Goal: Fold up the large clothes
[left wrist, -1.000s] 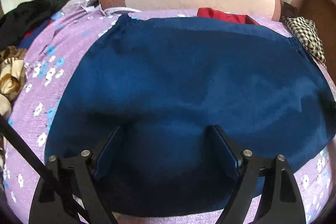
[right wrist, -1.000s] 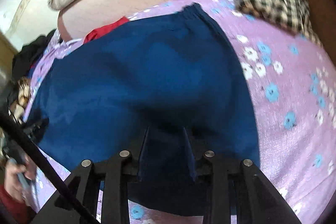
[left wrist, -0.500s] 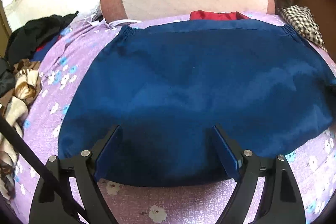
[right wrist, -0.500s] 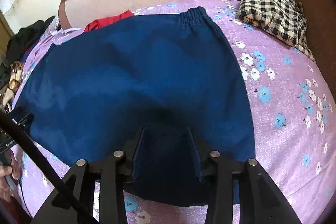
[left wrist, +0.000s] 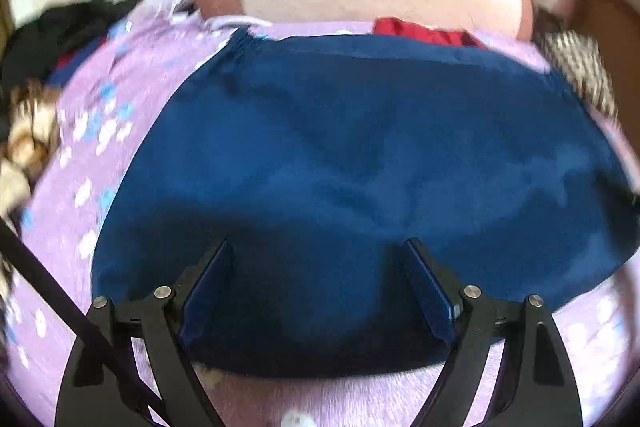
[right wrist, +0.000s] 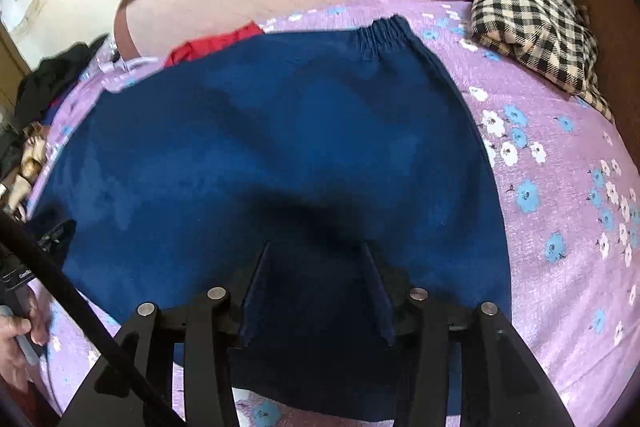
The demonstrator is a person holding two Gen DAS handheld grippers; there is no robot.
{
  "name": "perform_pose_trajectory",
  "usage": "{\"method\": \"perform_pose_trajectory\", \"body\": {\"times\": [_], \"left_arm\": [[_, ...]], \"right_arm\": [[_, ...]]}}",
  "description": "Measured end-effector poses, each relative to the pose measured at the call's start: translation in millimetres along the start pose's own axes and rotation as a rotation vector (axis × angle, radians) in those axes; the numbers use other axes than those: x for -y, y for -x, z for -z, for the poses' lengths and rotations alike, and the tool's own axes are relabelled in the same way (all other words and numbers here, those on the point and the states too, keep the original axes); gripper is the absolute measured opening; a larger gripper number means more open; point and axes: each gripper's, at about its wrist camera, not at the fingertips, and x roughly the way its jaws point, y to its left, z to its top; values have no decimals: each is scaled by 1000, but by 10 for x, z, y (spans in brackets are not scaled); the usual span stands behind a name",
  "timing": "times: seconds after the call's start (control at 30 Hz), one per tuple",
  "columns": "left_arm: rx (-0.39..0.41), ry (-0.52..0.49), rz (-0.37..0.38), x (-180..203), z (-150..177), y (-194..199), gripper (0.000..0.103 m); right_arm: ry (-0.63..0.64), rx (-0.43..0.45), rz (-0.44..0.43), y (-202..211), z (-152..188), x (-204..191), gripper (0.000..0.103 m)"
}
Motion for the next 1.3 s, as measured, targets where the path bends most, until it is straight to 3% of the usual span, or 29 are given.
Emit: {"method": "perform_pose_trajectory", "body": {"times": [0.07,0.17,0.2,0.33,0.5,0.67,0.77,0.8,0.83,0.87,0.9,1.1,1.3], "left_arm": [[4,87,63,-179,19,176,85],[-16,307,155,-585,195,398,85],[-22,409,226,-745,334,443,85],[-72,628,352,-1017,803,366,84],[-3,677,295,-1077,734,288,81],[51,684,268,-1096,433,18,82],[98,708,297,-1133,273,-141,84],[125,720,310,-1130,240,-161,84],[156,732,329,-1138,232,-177,84],[175,731,313,-1134,234,-178,64],[172,719,281,-1115,231,-190,15],[178,686,231,-1002,321,-59,7],[199,612,193,-882,352,217,6]], "right_arm": [[-68,31,-55,161,46,67,51],[-125,83,-106,460,209,129,57],[-159,103,-122,551,295,161,58],[-408,107,-249,688,802,380,60],[-634,91,-303,527,1355,537,59],[-790,172,-304,447,1257,713,60],[-838,243,-313,286,1022,785,59],[-839,255,-329,203,918,799,55],[-832,255,-365,130,826,810,32],[-824,244,-387,72,762,833,19],[-812,222,-383,8,703,826,14],[-703,257,-362,136,636,790,9],[-607,292,-348,389,634,768,9]]}}
